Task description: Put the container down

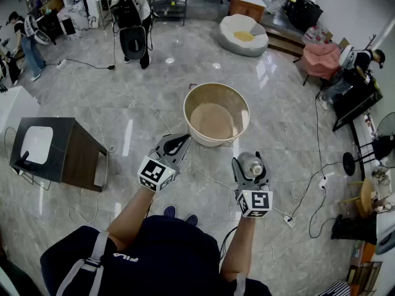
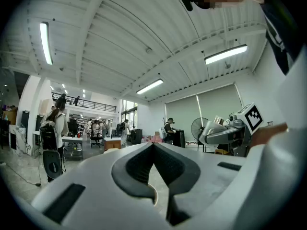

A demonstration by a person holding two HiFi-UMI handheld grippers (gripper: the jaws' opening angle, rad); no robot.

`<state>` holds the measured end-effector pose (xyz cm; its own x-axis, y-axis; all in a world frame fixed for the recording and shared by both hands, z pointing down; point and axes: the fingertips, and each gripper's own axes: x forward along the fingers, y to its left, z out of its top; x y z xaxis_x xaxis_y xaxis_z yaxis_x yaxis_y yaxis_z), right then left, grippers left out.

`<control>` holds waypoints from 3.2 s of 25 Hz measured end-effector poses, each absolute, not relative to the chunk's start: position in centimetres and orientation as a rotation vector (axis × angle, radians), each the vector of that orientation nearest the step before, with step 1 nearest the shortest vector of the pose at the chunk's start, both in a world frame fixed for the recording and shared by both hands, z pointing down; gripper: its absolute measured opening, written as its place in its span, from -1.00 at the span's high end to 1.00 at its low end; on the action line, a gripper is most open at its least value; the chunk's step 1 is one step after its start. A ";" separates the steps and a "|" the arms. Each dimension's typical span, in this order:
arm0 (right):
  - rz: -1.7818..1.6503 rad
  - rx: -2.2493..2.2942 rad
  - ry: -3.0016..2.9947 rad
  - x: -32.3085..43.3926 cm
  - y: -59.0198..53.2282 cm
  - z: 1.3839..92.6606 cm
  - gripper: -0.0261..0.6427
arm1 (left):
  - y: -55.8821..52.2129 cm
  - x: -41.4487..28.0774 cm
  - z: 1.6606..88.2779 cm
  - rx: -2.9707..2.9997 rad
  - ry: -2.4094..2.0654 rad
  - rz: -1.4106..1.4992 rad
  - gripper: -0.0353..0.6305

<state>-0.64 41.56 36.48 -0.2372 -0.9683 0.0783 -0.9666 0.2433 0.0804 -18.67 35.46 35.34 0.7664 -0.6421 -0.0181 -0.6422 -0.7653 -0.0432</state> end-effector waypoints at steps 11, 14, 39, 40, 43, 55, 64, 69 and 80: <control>-0.022 1.895 -2.428 -1.1 41.5 35.8 -0.10 | 35.2 -19.3 35.4 -2.910 1.065 0.004 0.82; -0.008 1.909 -2.423 -0.6 41.6 36.0 -0.10 | 35.2 -19.1 35.7 -2.911 1.069 -0.001 0.82; 0.015 1.885 -2.476 4.0 44.1 36.5 -0.10 | 38.3 -15.4 35.7 -2.850 1.136 -0.054 0.82; 0.016 1.880 -2.479 4.2 44.1 36.6 -0.10 | 38.5 -15.3 35.7 -2.842 1.144 -0.056 0.82; 0.026 1.879 -2.483 4.6 44.2 37.1 -0.10 | 38.7 -15.3 35.5 -2.824 1.167 -0.050 0.82; 0.011 1.878 -2.460 7.2 42.3 37.8 -0.10 | 36.0 -14.3 36.4 -2.805 1.232 -0.001 0.82; 0.003 1.884 -2.457 8.2 38.7 37.8 -0.10 | 32.2 -13.0 36.5 -2.795 1.236 0.013 0.82; 0.017 1.881 -2.447 8.9 35.2 38.2 -0.10 | 28.9 -12.3 36.8 -2.807 1.229 0.008 0.82; 0.012 1.847 -2.442 9.6 23.3 36.6 -0.10 | 17.0 -11.7 34.8 -2.820 1.260 0.072 0.82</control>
